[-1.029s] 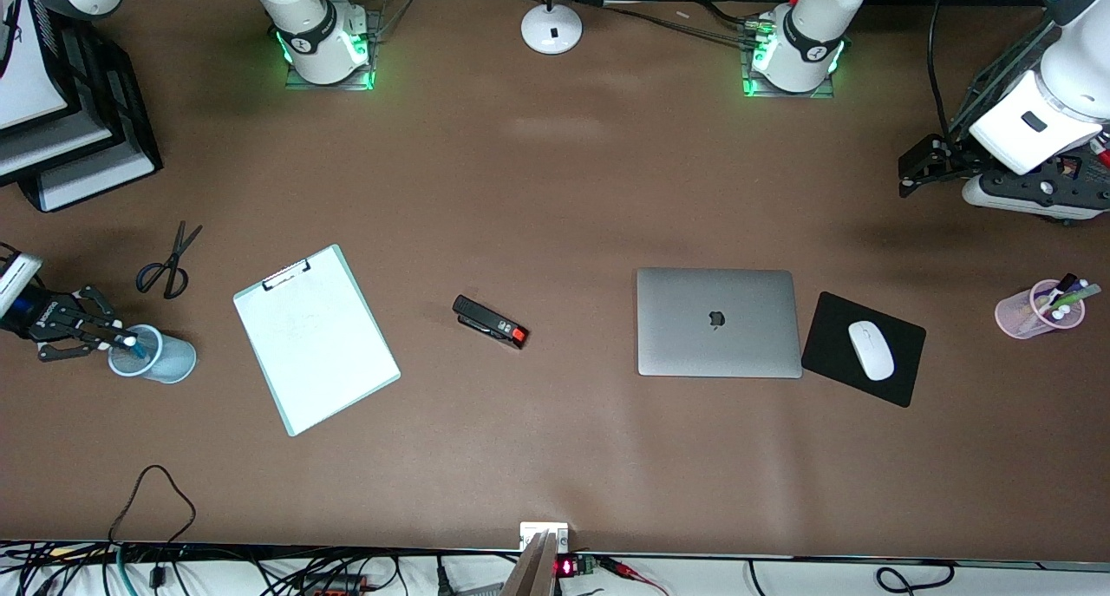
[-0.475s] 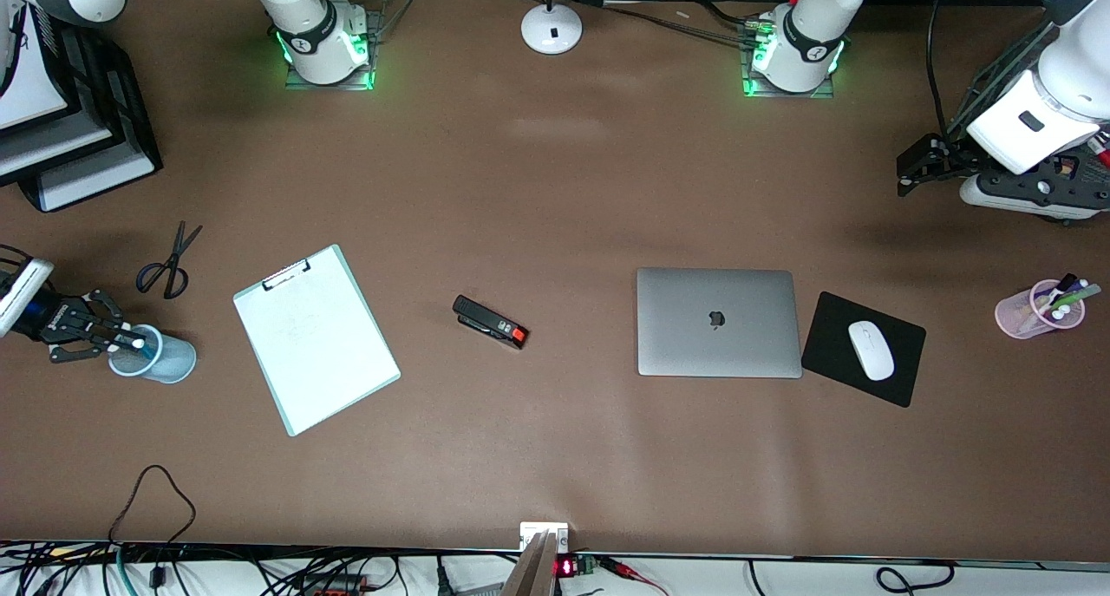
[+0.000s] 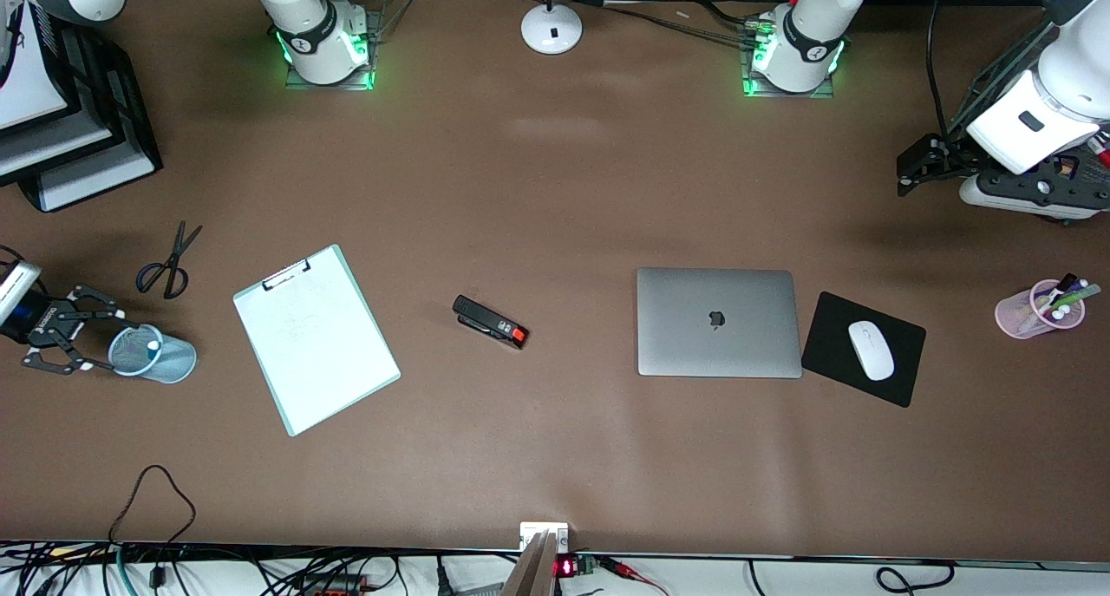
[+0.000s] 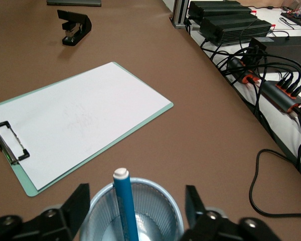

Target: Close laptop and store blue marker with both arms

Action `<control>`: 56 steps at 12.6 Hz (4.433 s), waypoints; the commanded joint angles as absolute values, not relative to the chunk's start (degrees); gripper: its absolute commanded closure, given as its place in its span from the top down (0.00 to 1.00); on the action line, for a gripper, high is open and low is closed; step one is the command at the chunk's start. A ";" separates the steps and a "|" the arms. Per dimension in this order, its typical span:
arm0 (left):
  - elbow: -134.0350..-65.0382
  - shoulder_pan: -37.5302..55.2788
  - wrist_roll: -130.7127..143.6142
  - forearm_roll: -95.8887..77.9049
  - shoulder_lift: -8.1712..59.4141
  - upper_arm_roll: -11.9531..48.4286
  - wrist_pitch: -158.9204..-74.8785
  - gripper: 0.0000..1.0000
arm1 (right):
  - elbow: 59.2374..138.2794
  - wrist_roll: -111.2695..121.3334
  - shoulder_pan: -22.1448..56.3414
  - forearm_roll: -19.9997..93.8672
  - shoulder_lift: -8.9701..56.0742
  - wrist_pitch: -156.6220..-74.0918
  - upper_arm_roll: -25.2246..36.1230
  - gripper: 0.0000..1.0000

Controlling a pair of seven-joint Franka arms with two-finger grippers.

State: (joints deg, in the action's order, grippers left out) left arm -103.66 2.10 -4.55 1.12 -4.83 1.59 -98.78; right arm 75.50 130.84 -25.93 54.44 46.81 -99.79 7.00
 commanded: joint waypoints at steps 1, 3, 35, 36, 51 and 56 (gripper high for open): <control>-103.01 2.37 -5.71 1.14 -5.10 1.23 -97.73 1.00 | 73.58 122.82 -25.93 50.12 43.78 -97.13 6.33 1.00; -103.01 2.37 -5.71 1.14 -5.10 1.23 -97.73 1.00 | 69.72 117.71 -25.05 47.47 42.89 -94.50 6.15 1.00; -103.01 2.29 -5.80 1.14 -5.10 1.14 -97.73 1.00 | 78.66 12.69 6.68 4.41 15.82 -85.80 6.33 1.00; -103.01 2.29 -5.80 1.14 -5.10 1.14 -97.73 1.00 | 78.66 8.65 6.42 4.22 15.39 -83.08 6.33 1.00; -103.01 2.29 -5.89 1.14 -5.10 0.97 -97.65 1.00 | 78.31 0.79 0.89 1.74 10.28 -79.62 6.59 1.00; -103.01 2.29 -5.98 1.14 -5.10 0.88 -97.65 1.00 | 82.15 0.62 1.05 1.41 7.57 -84.44 6.33 1.00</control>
State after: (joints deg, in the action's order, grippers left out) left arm -103.60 2.09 -4.56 1.13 -4.83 1.38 -98.70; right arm 77.25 1.83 0.99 0.66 10.95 -81.09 6.80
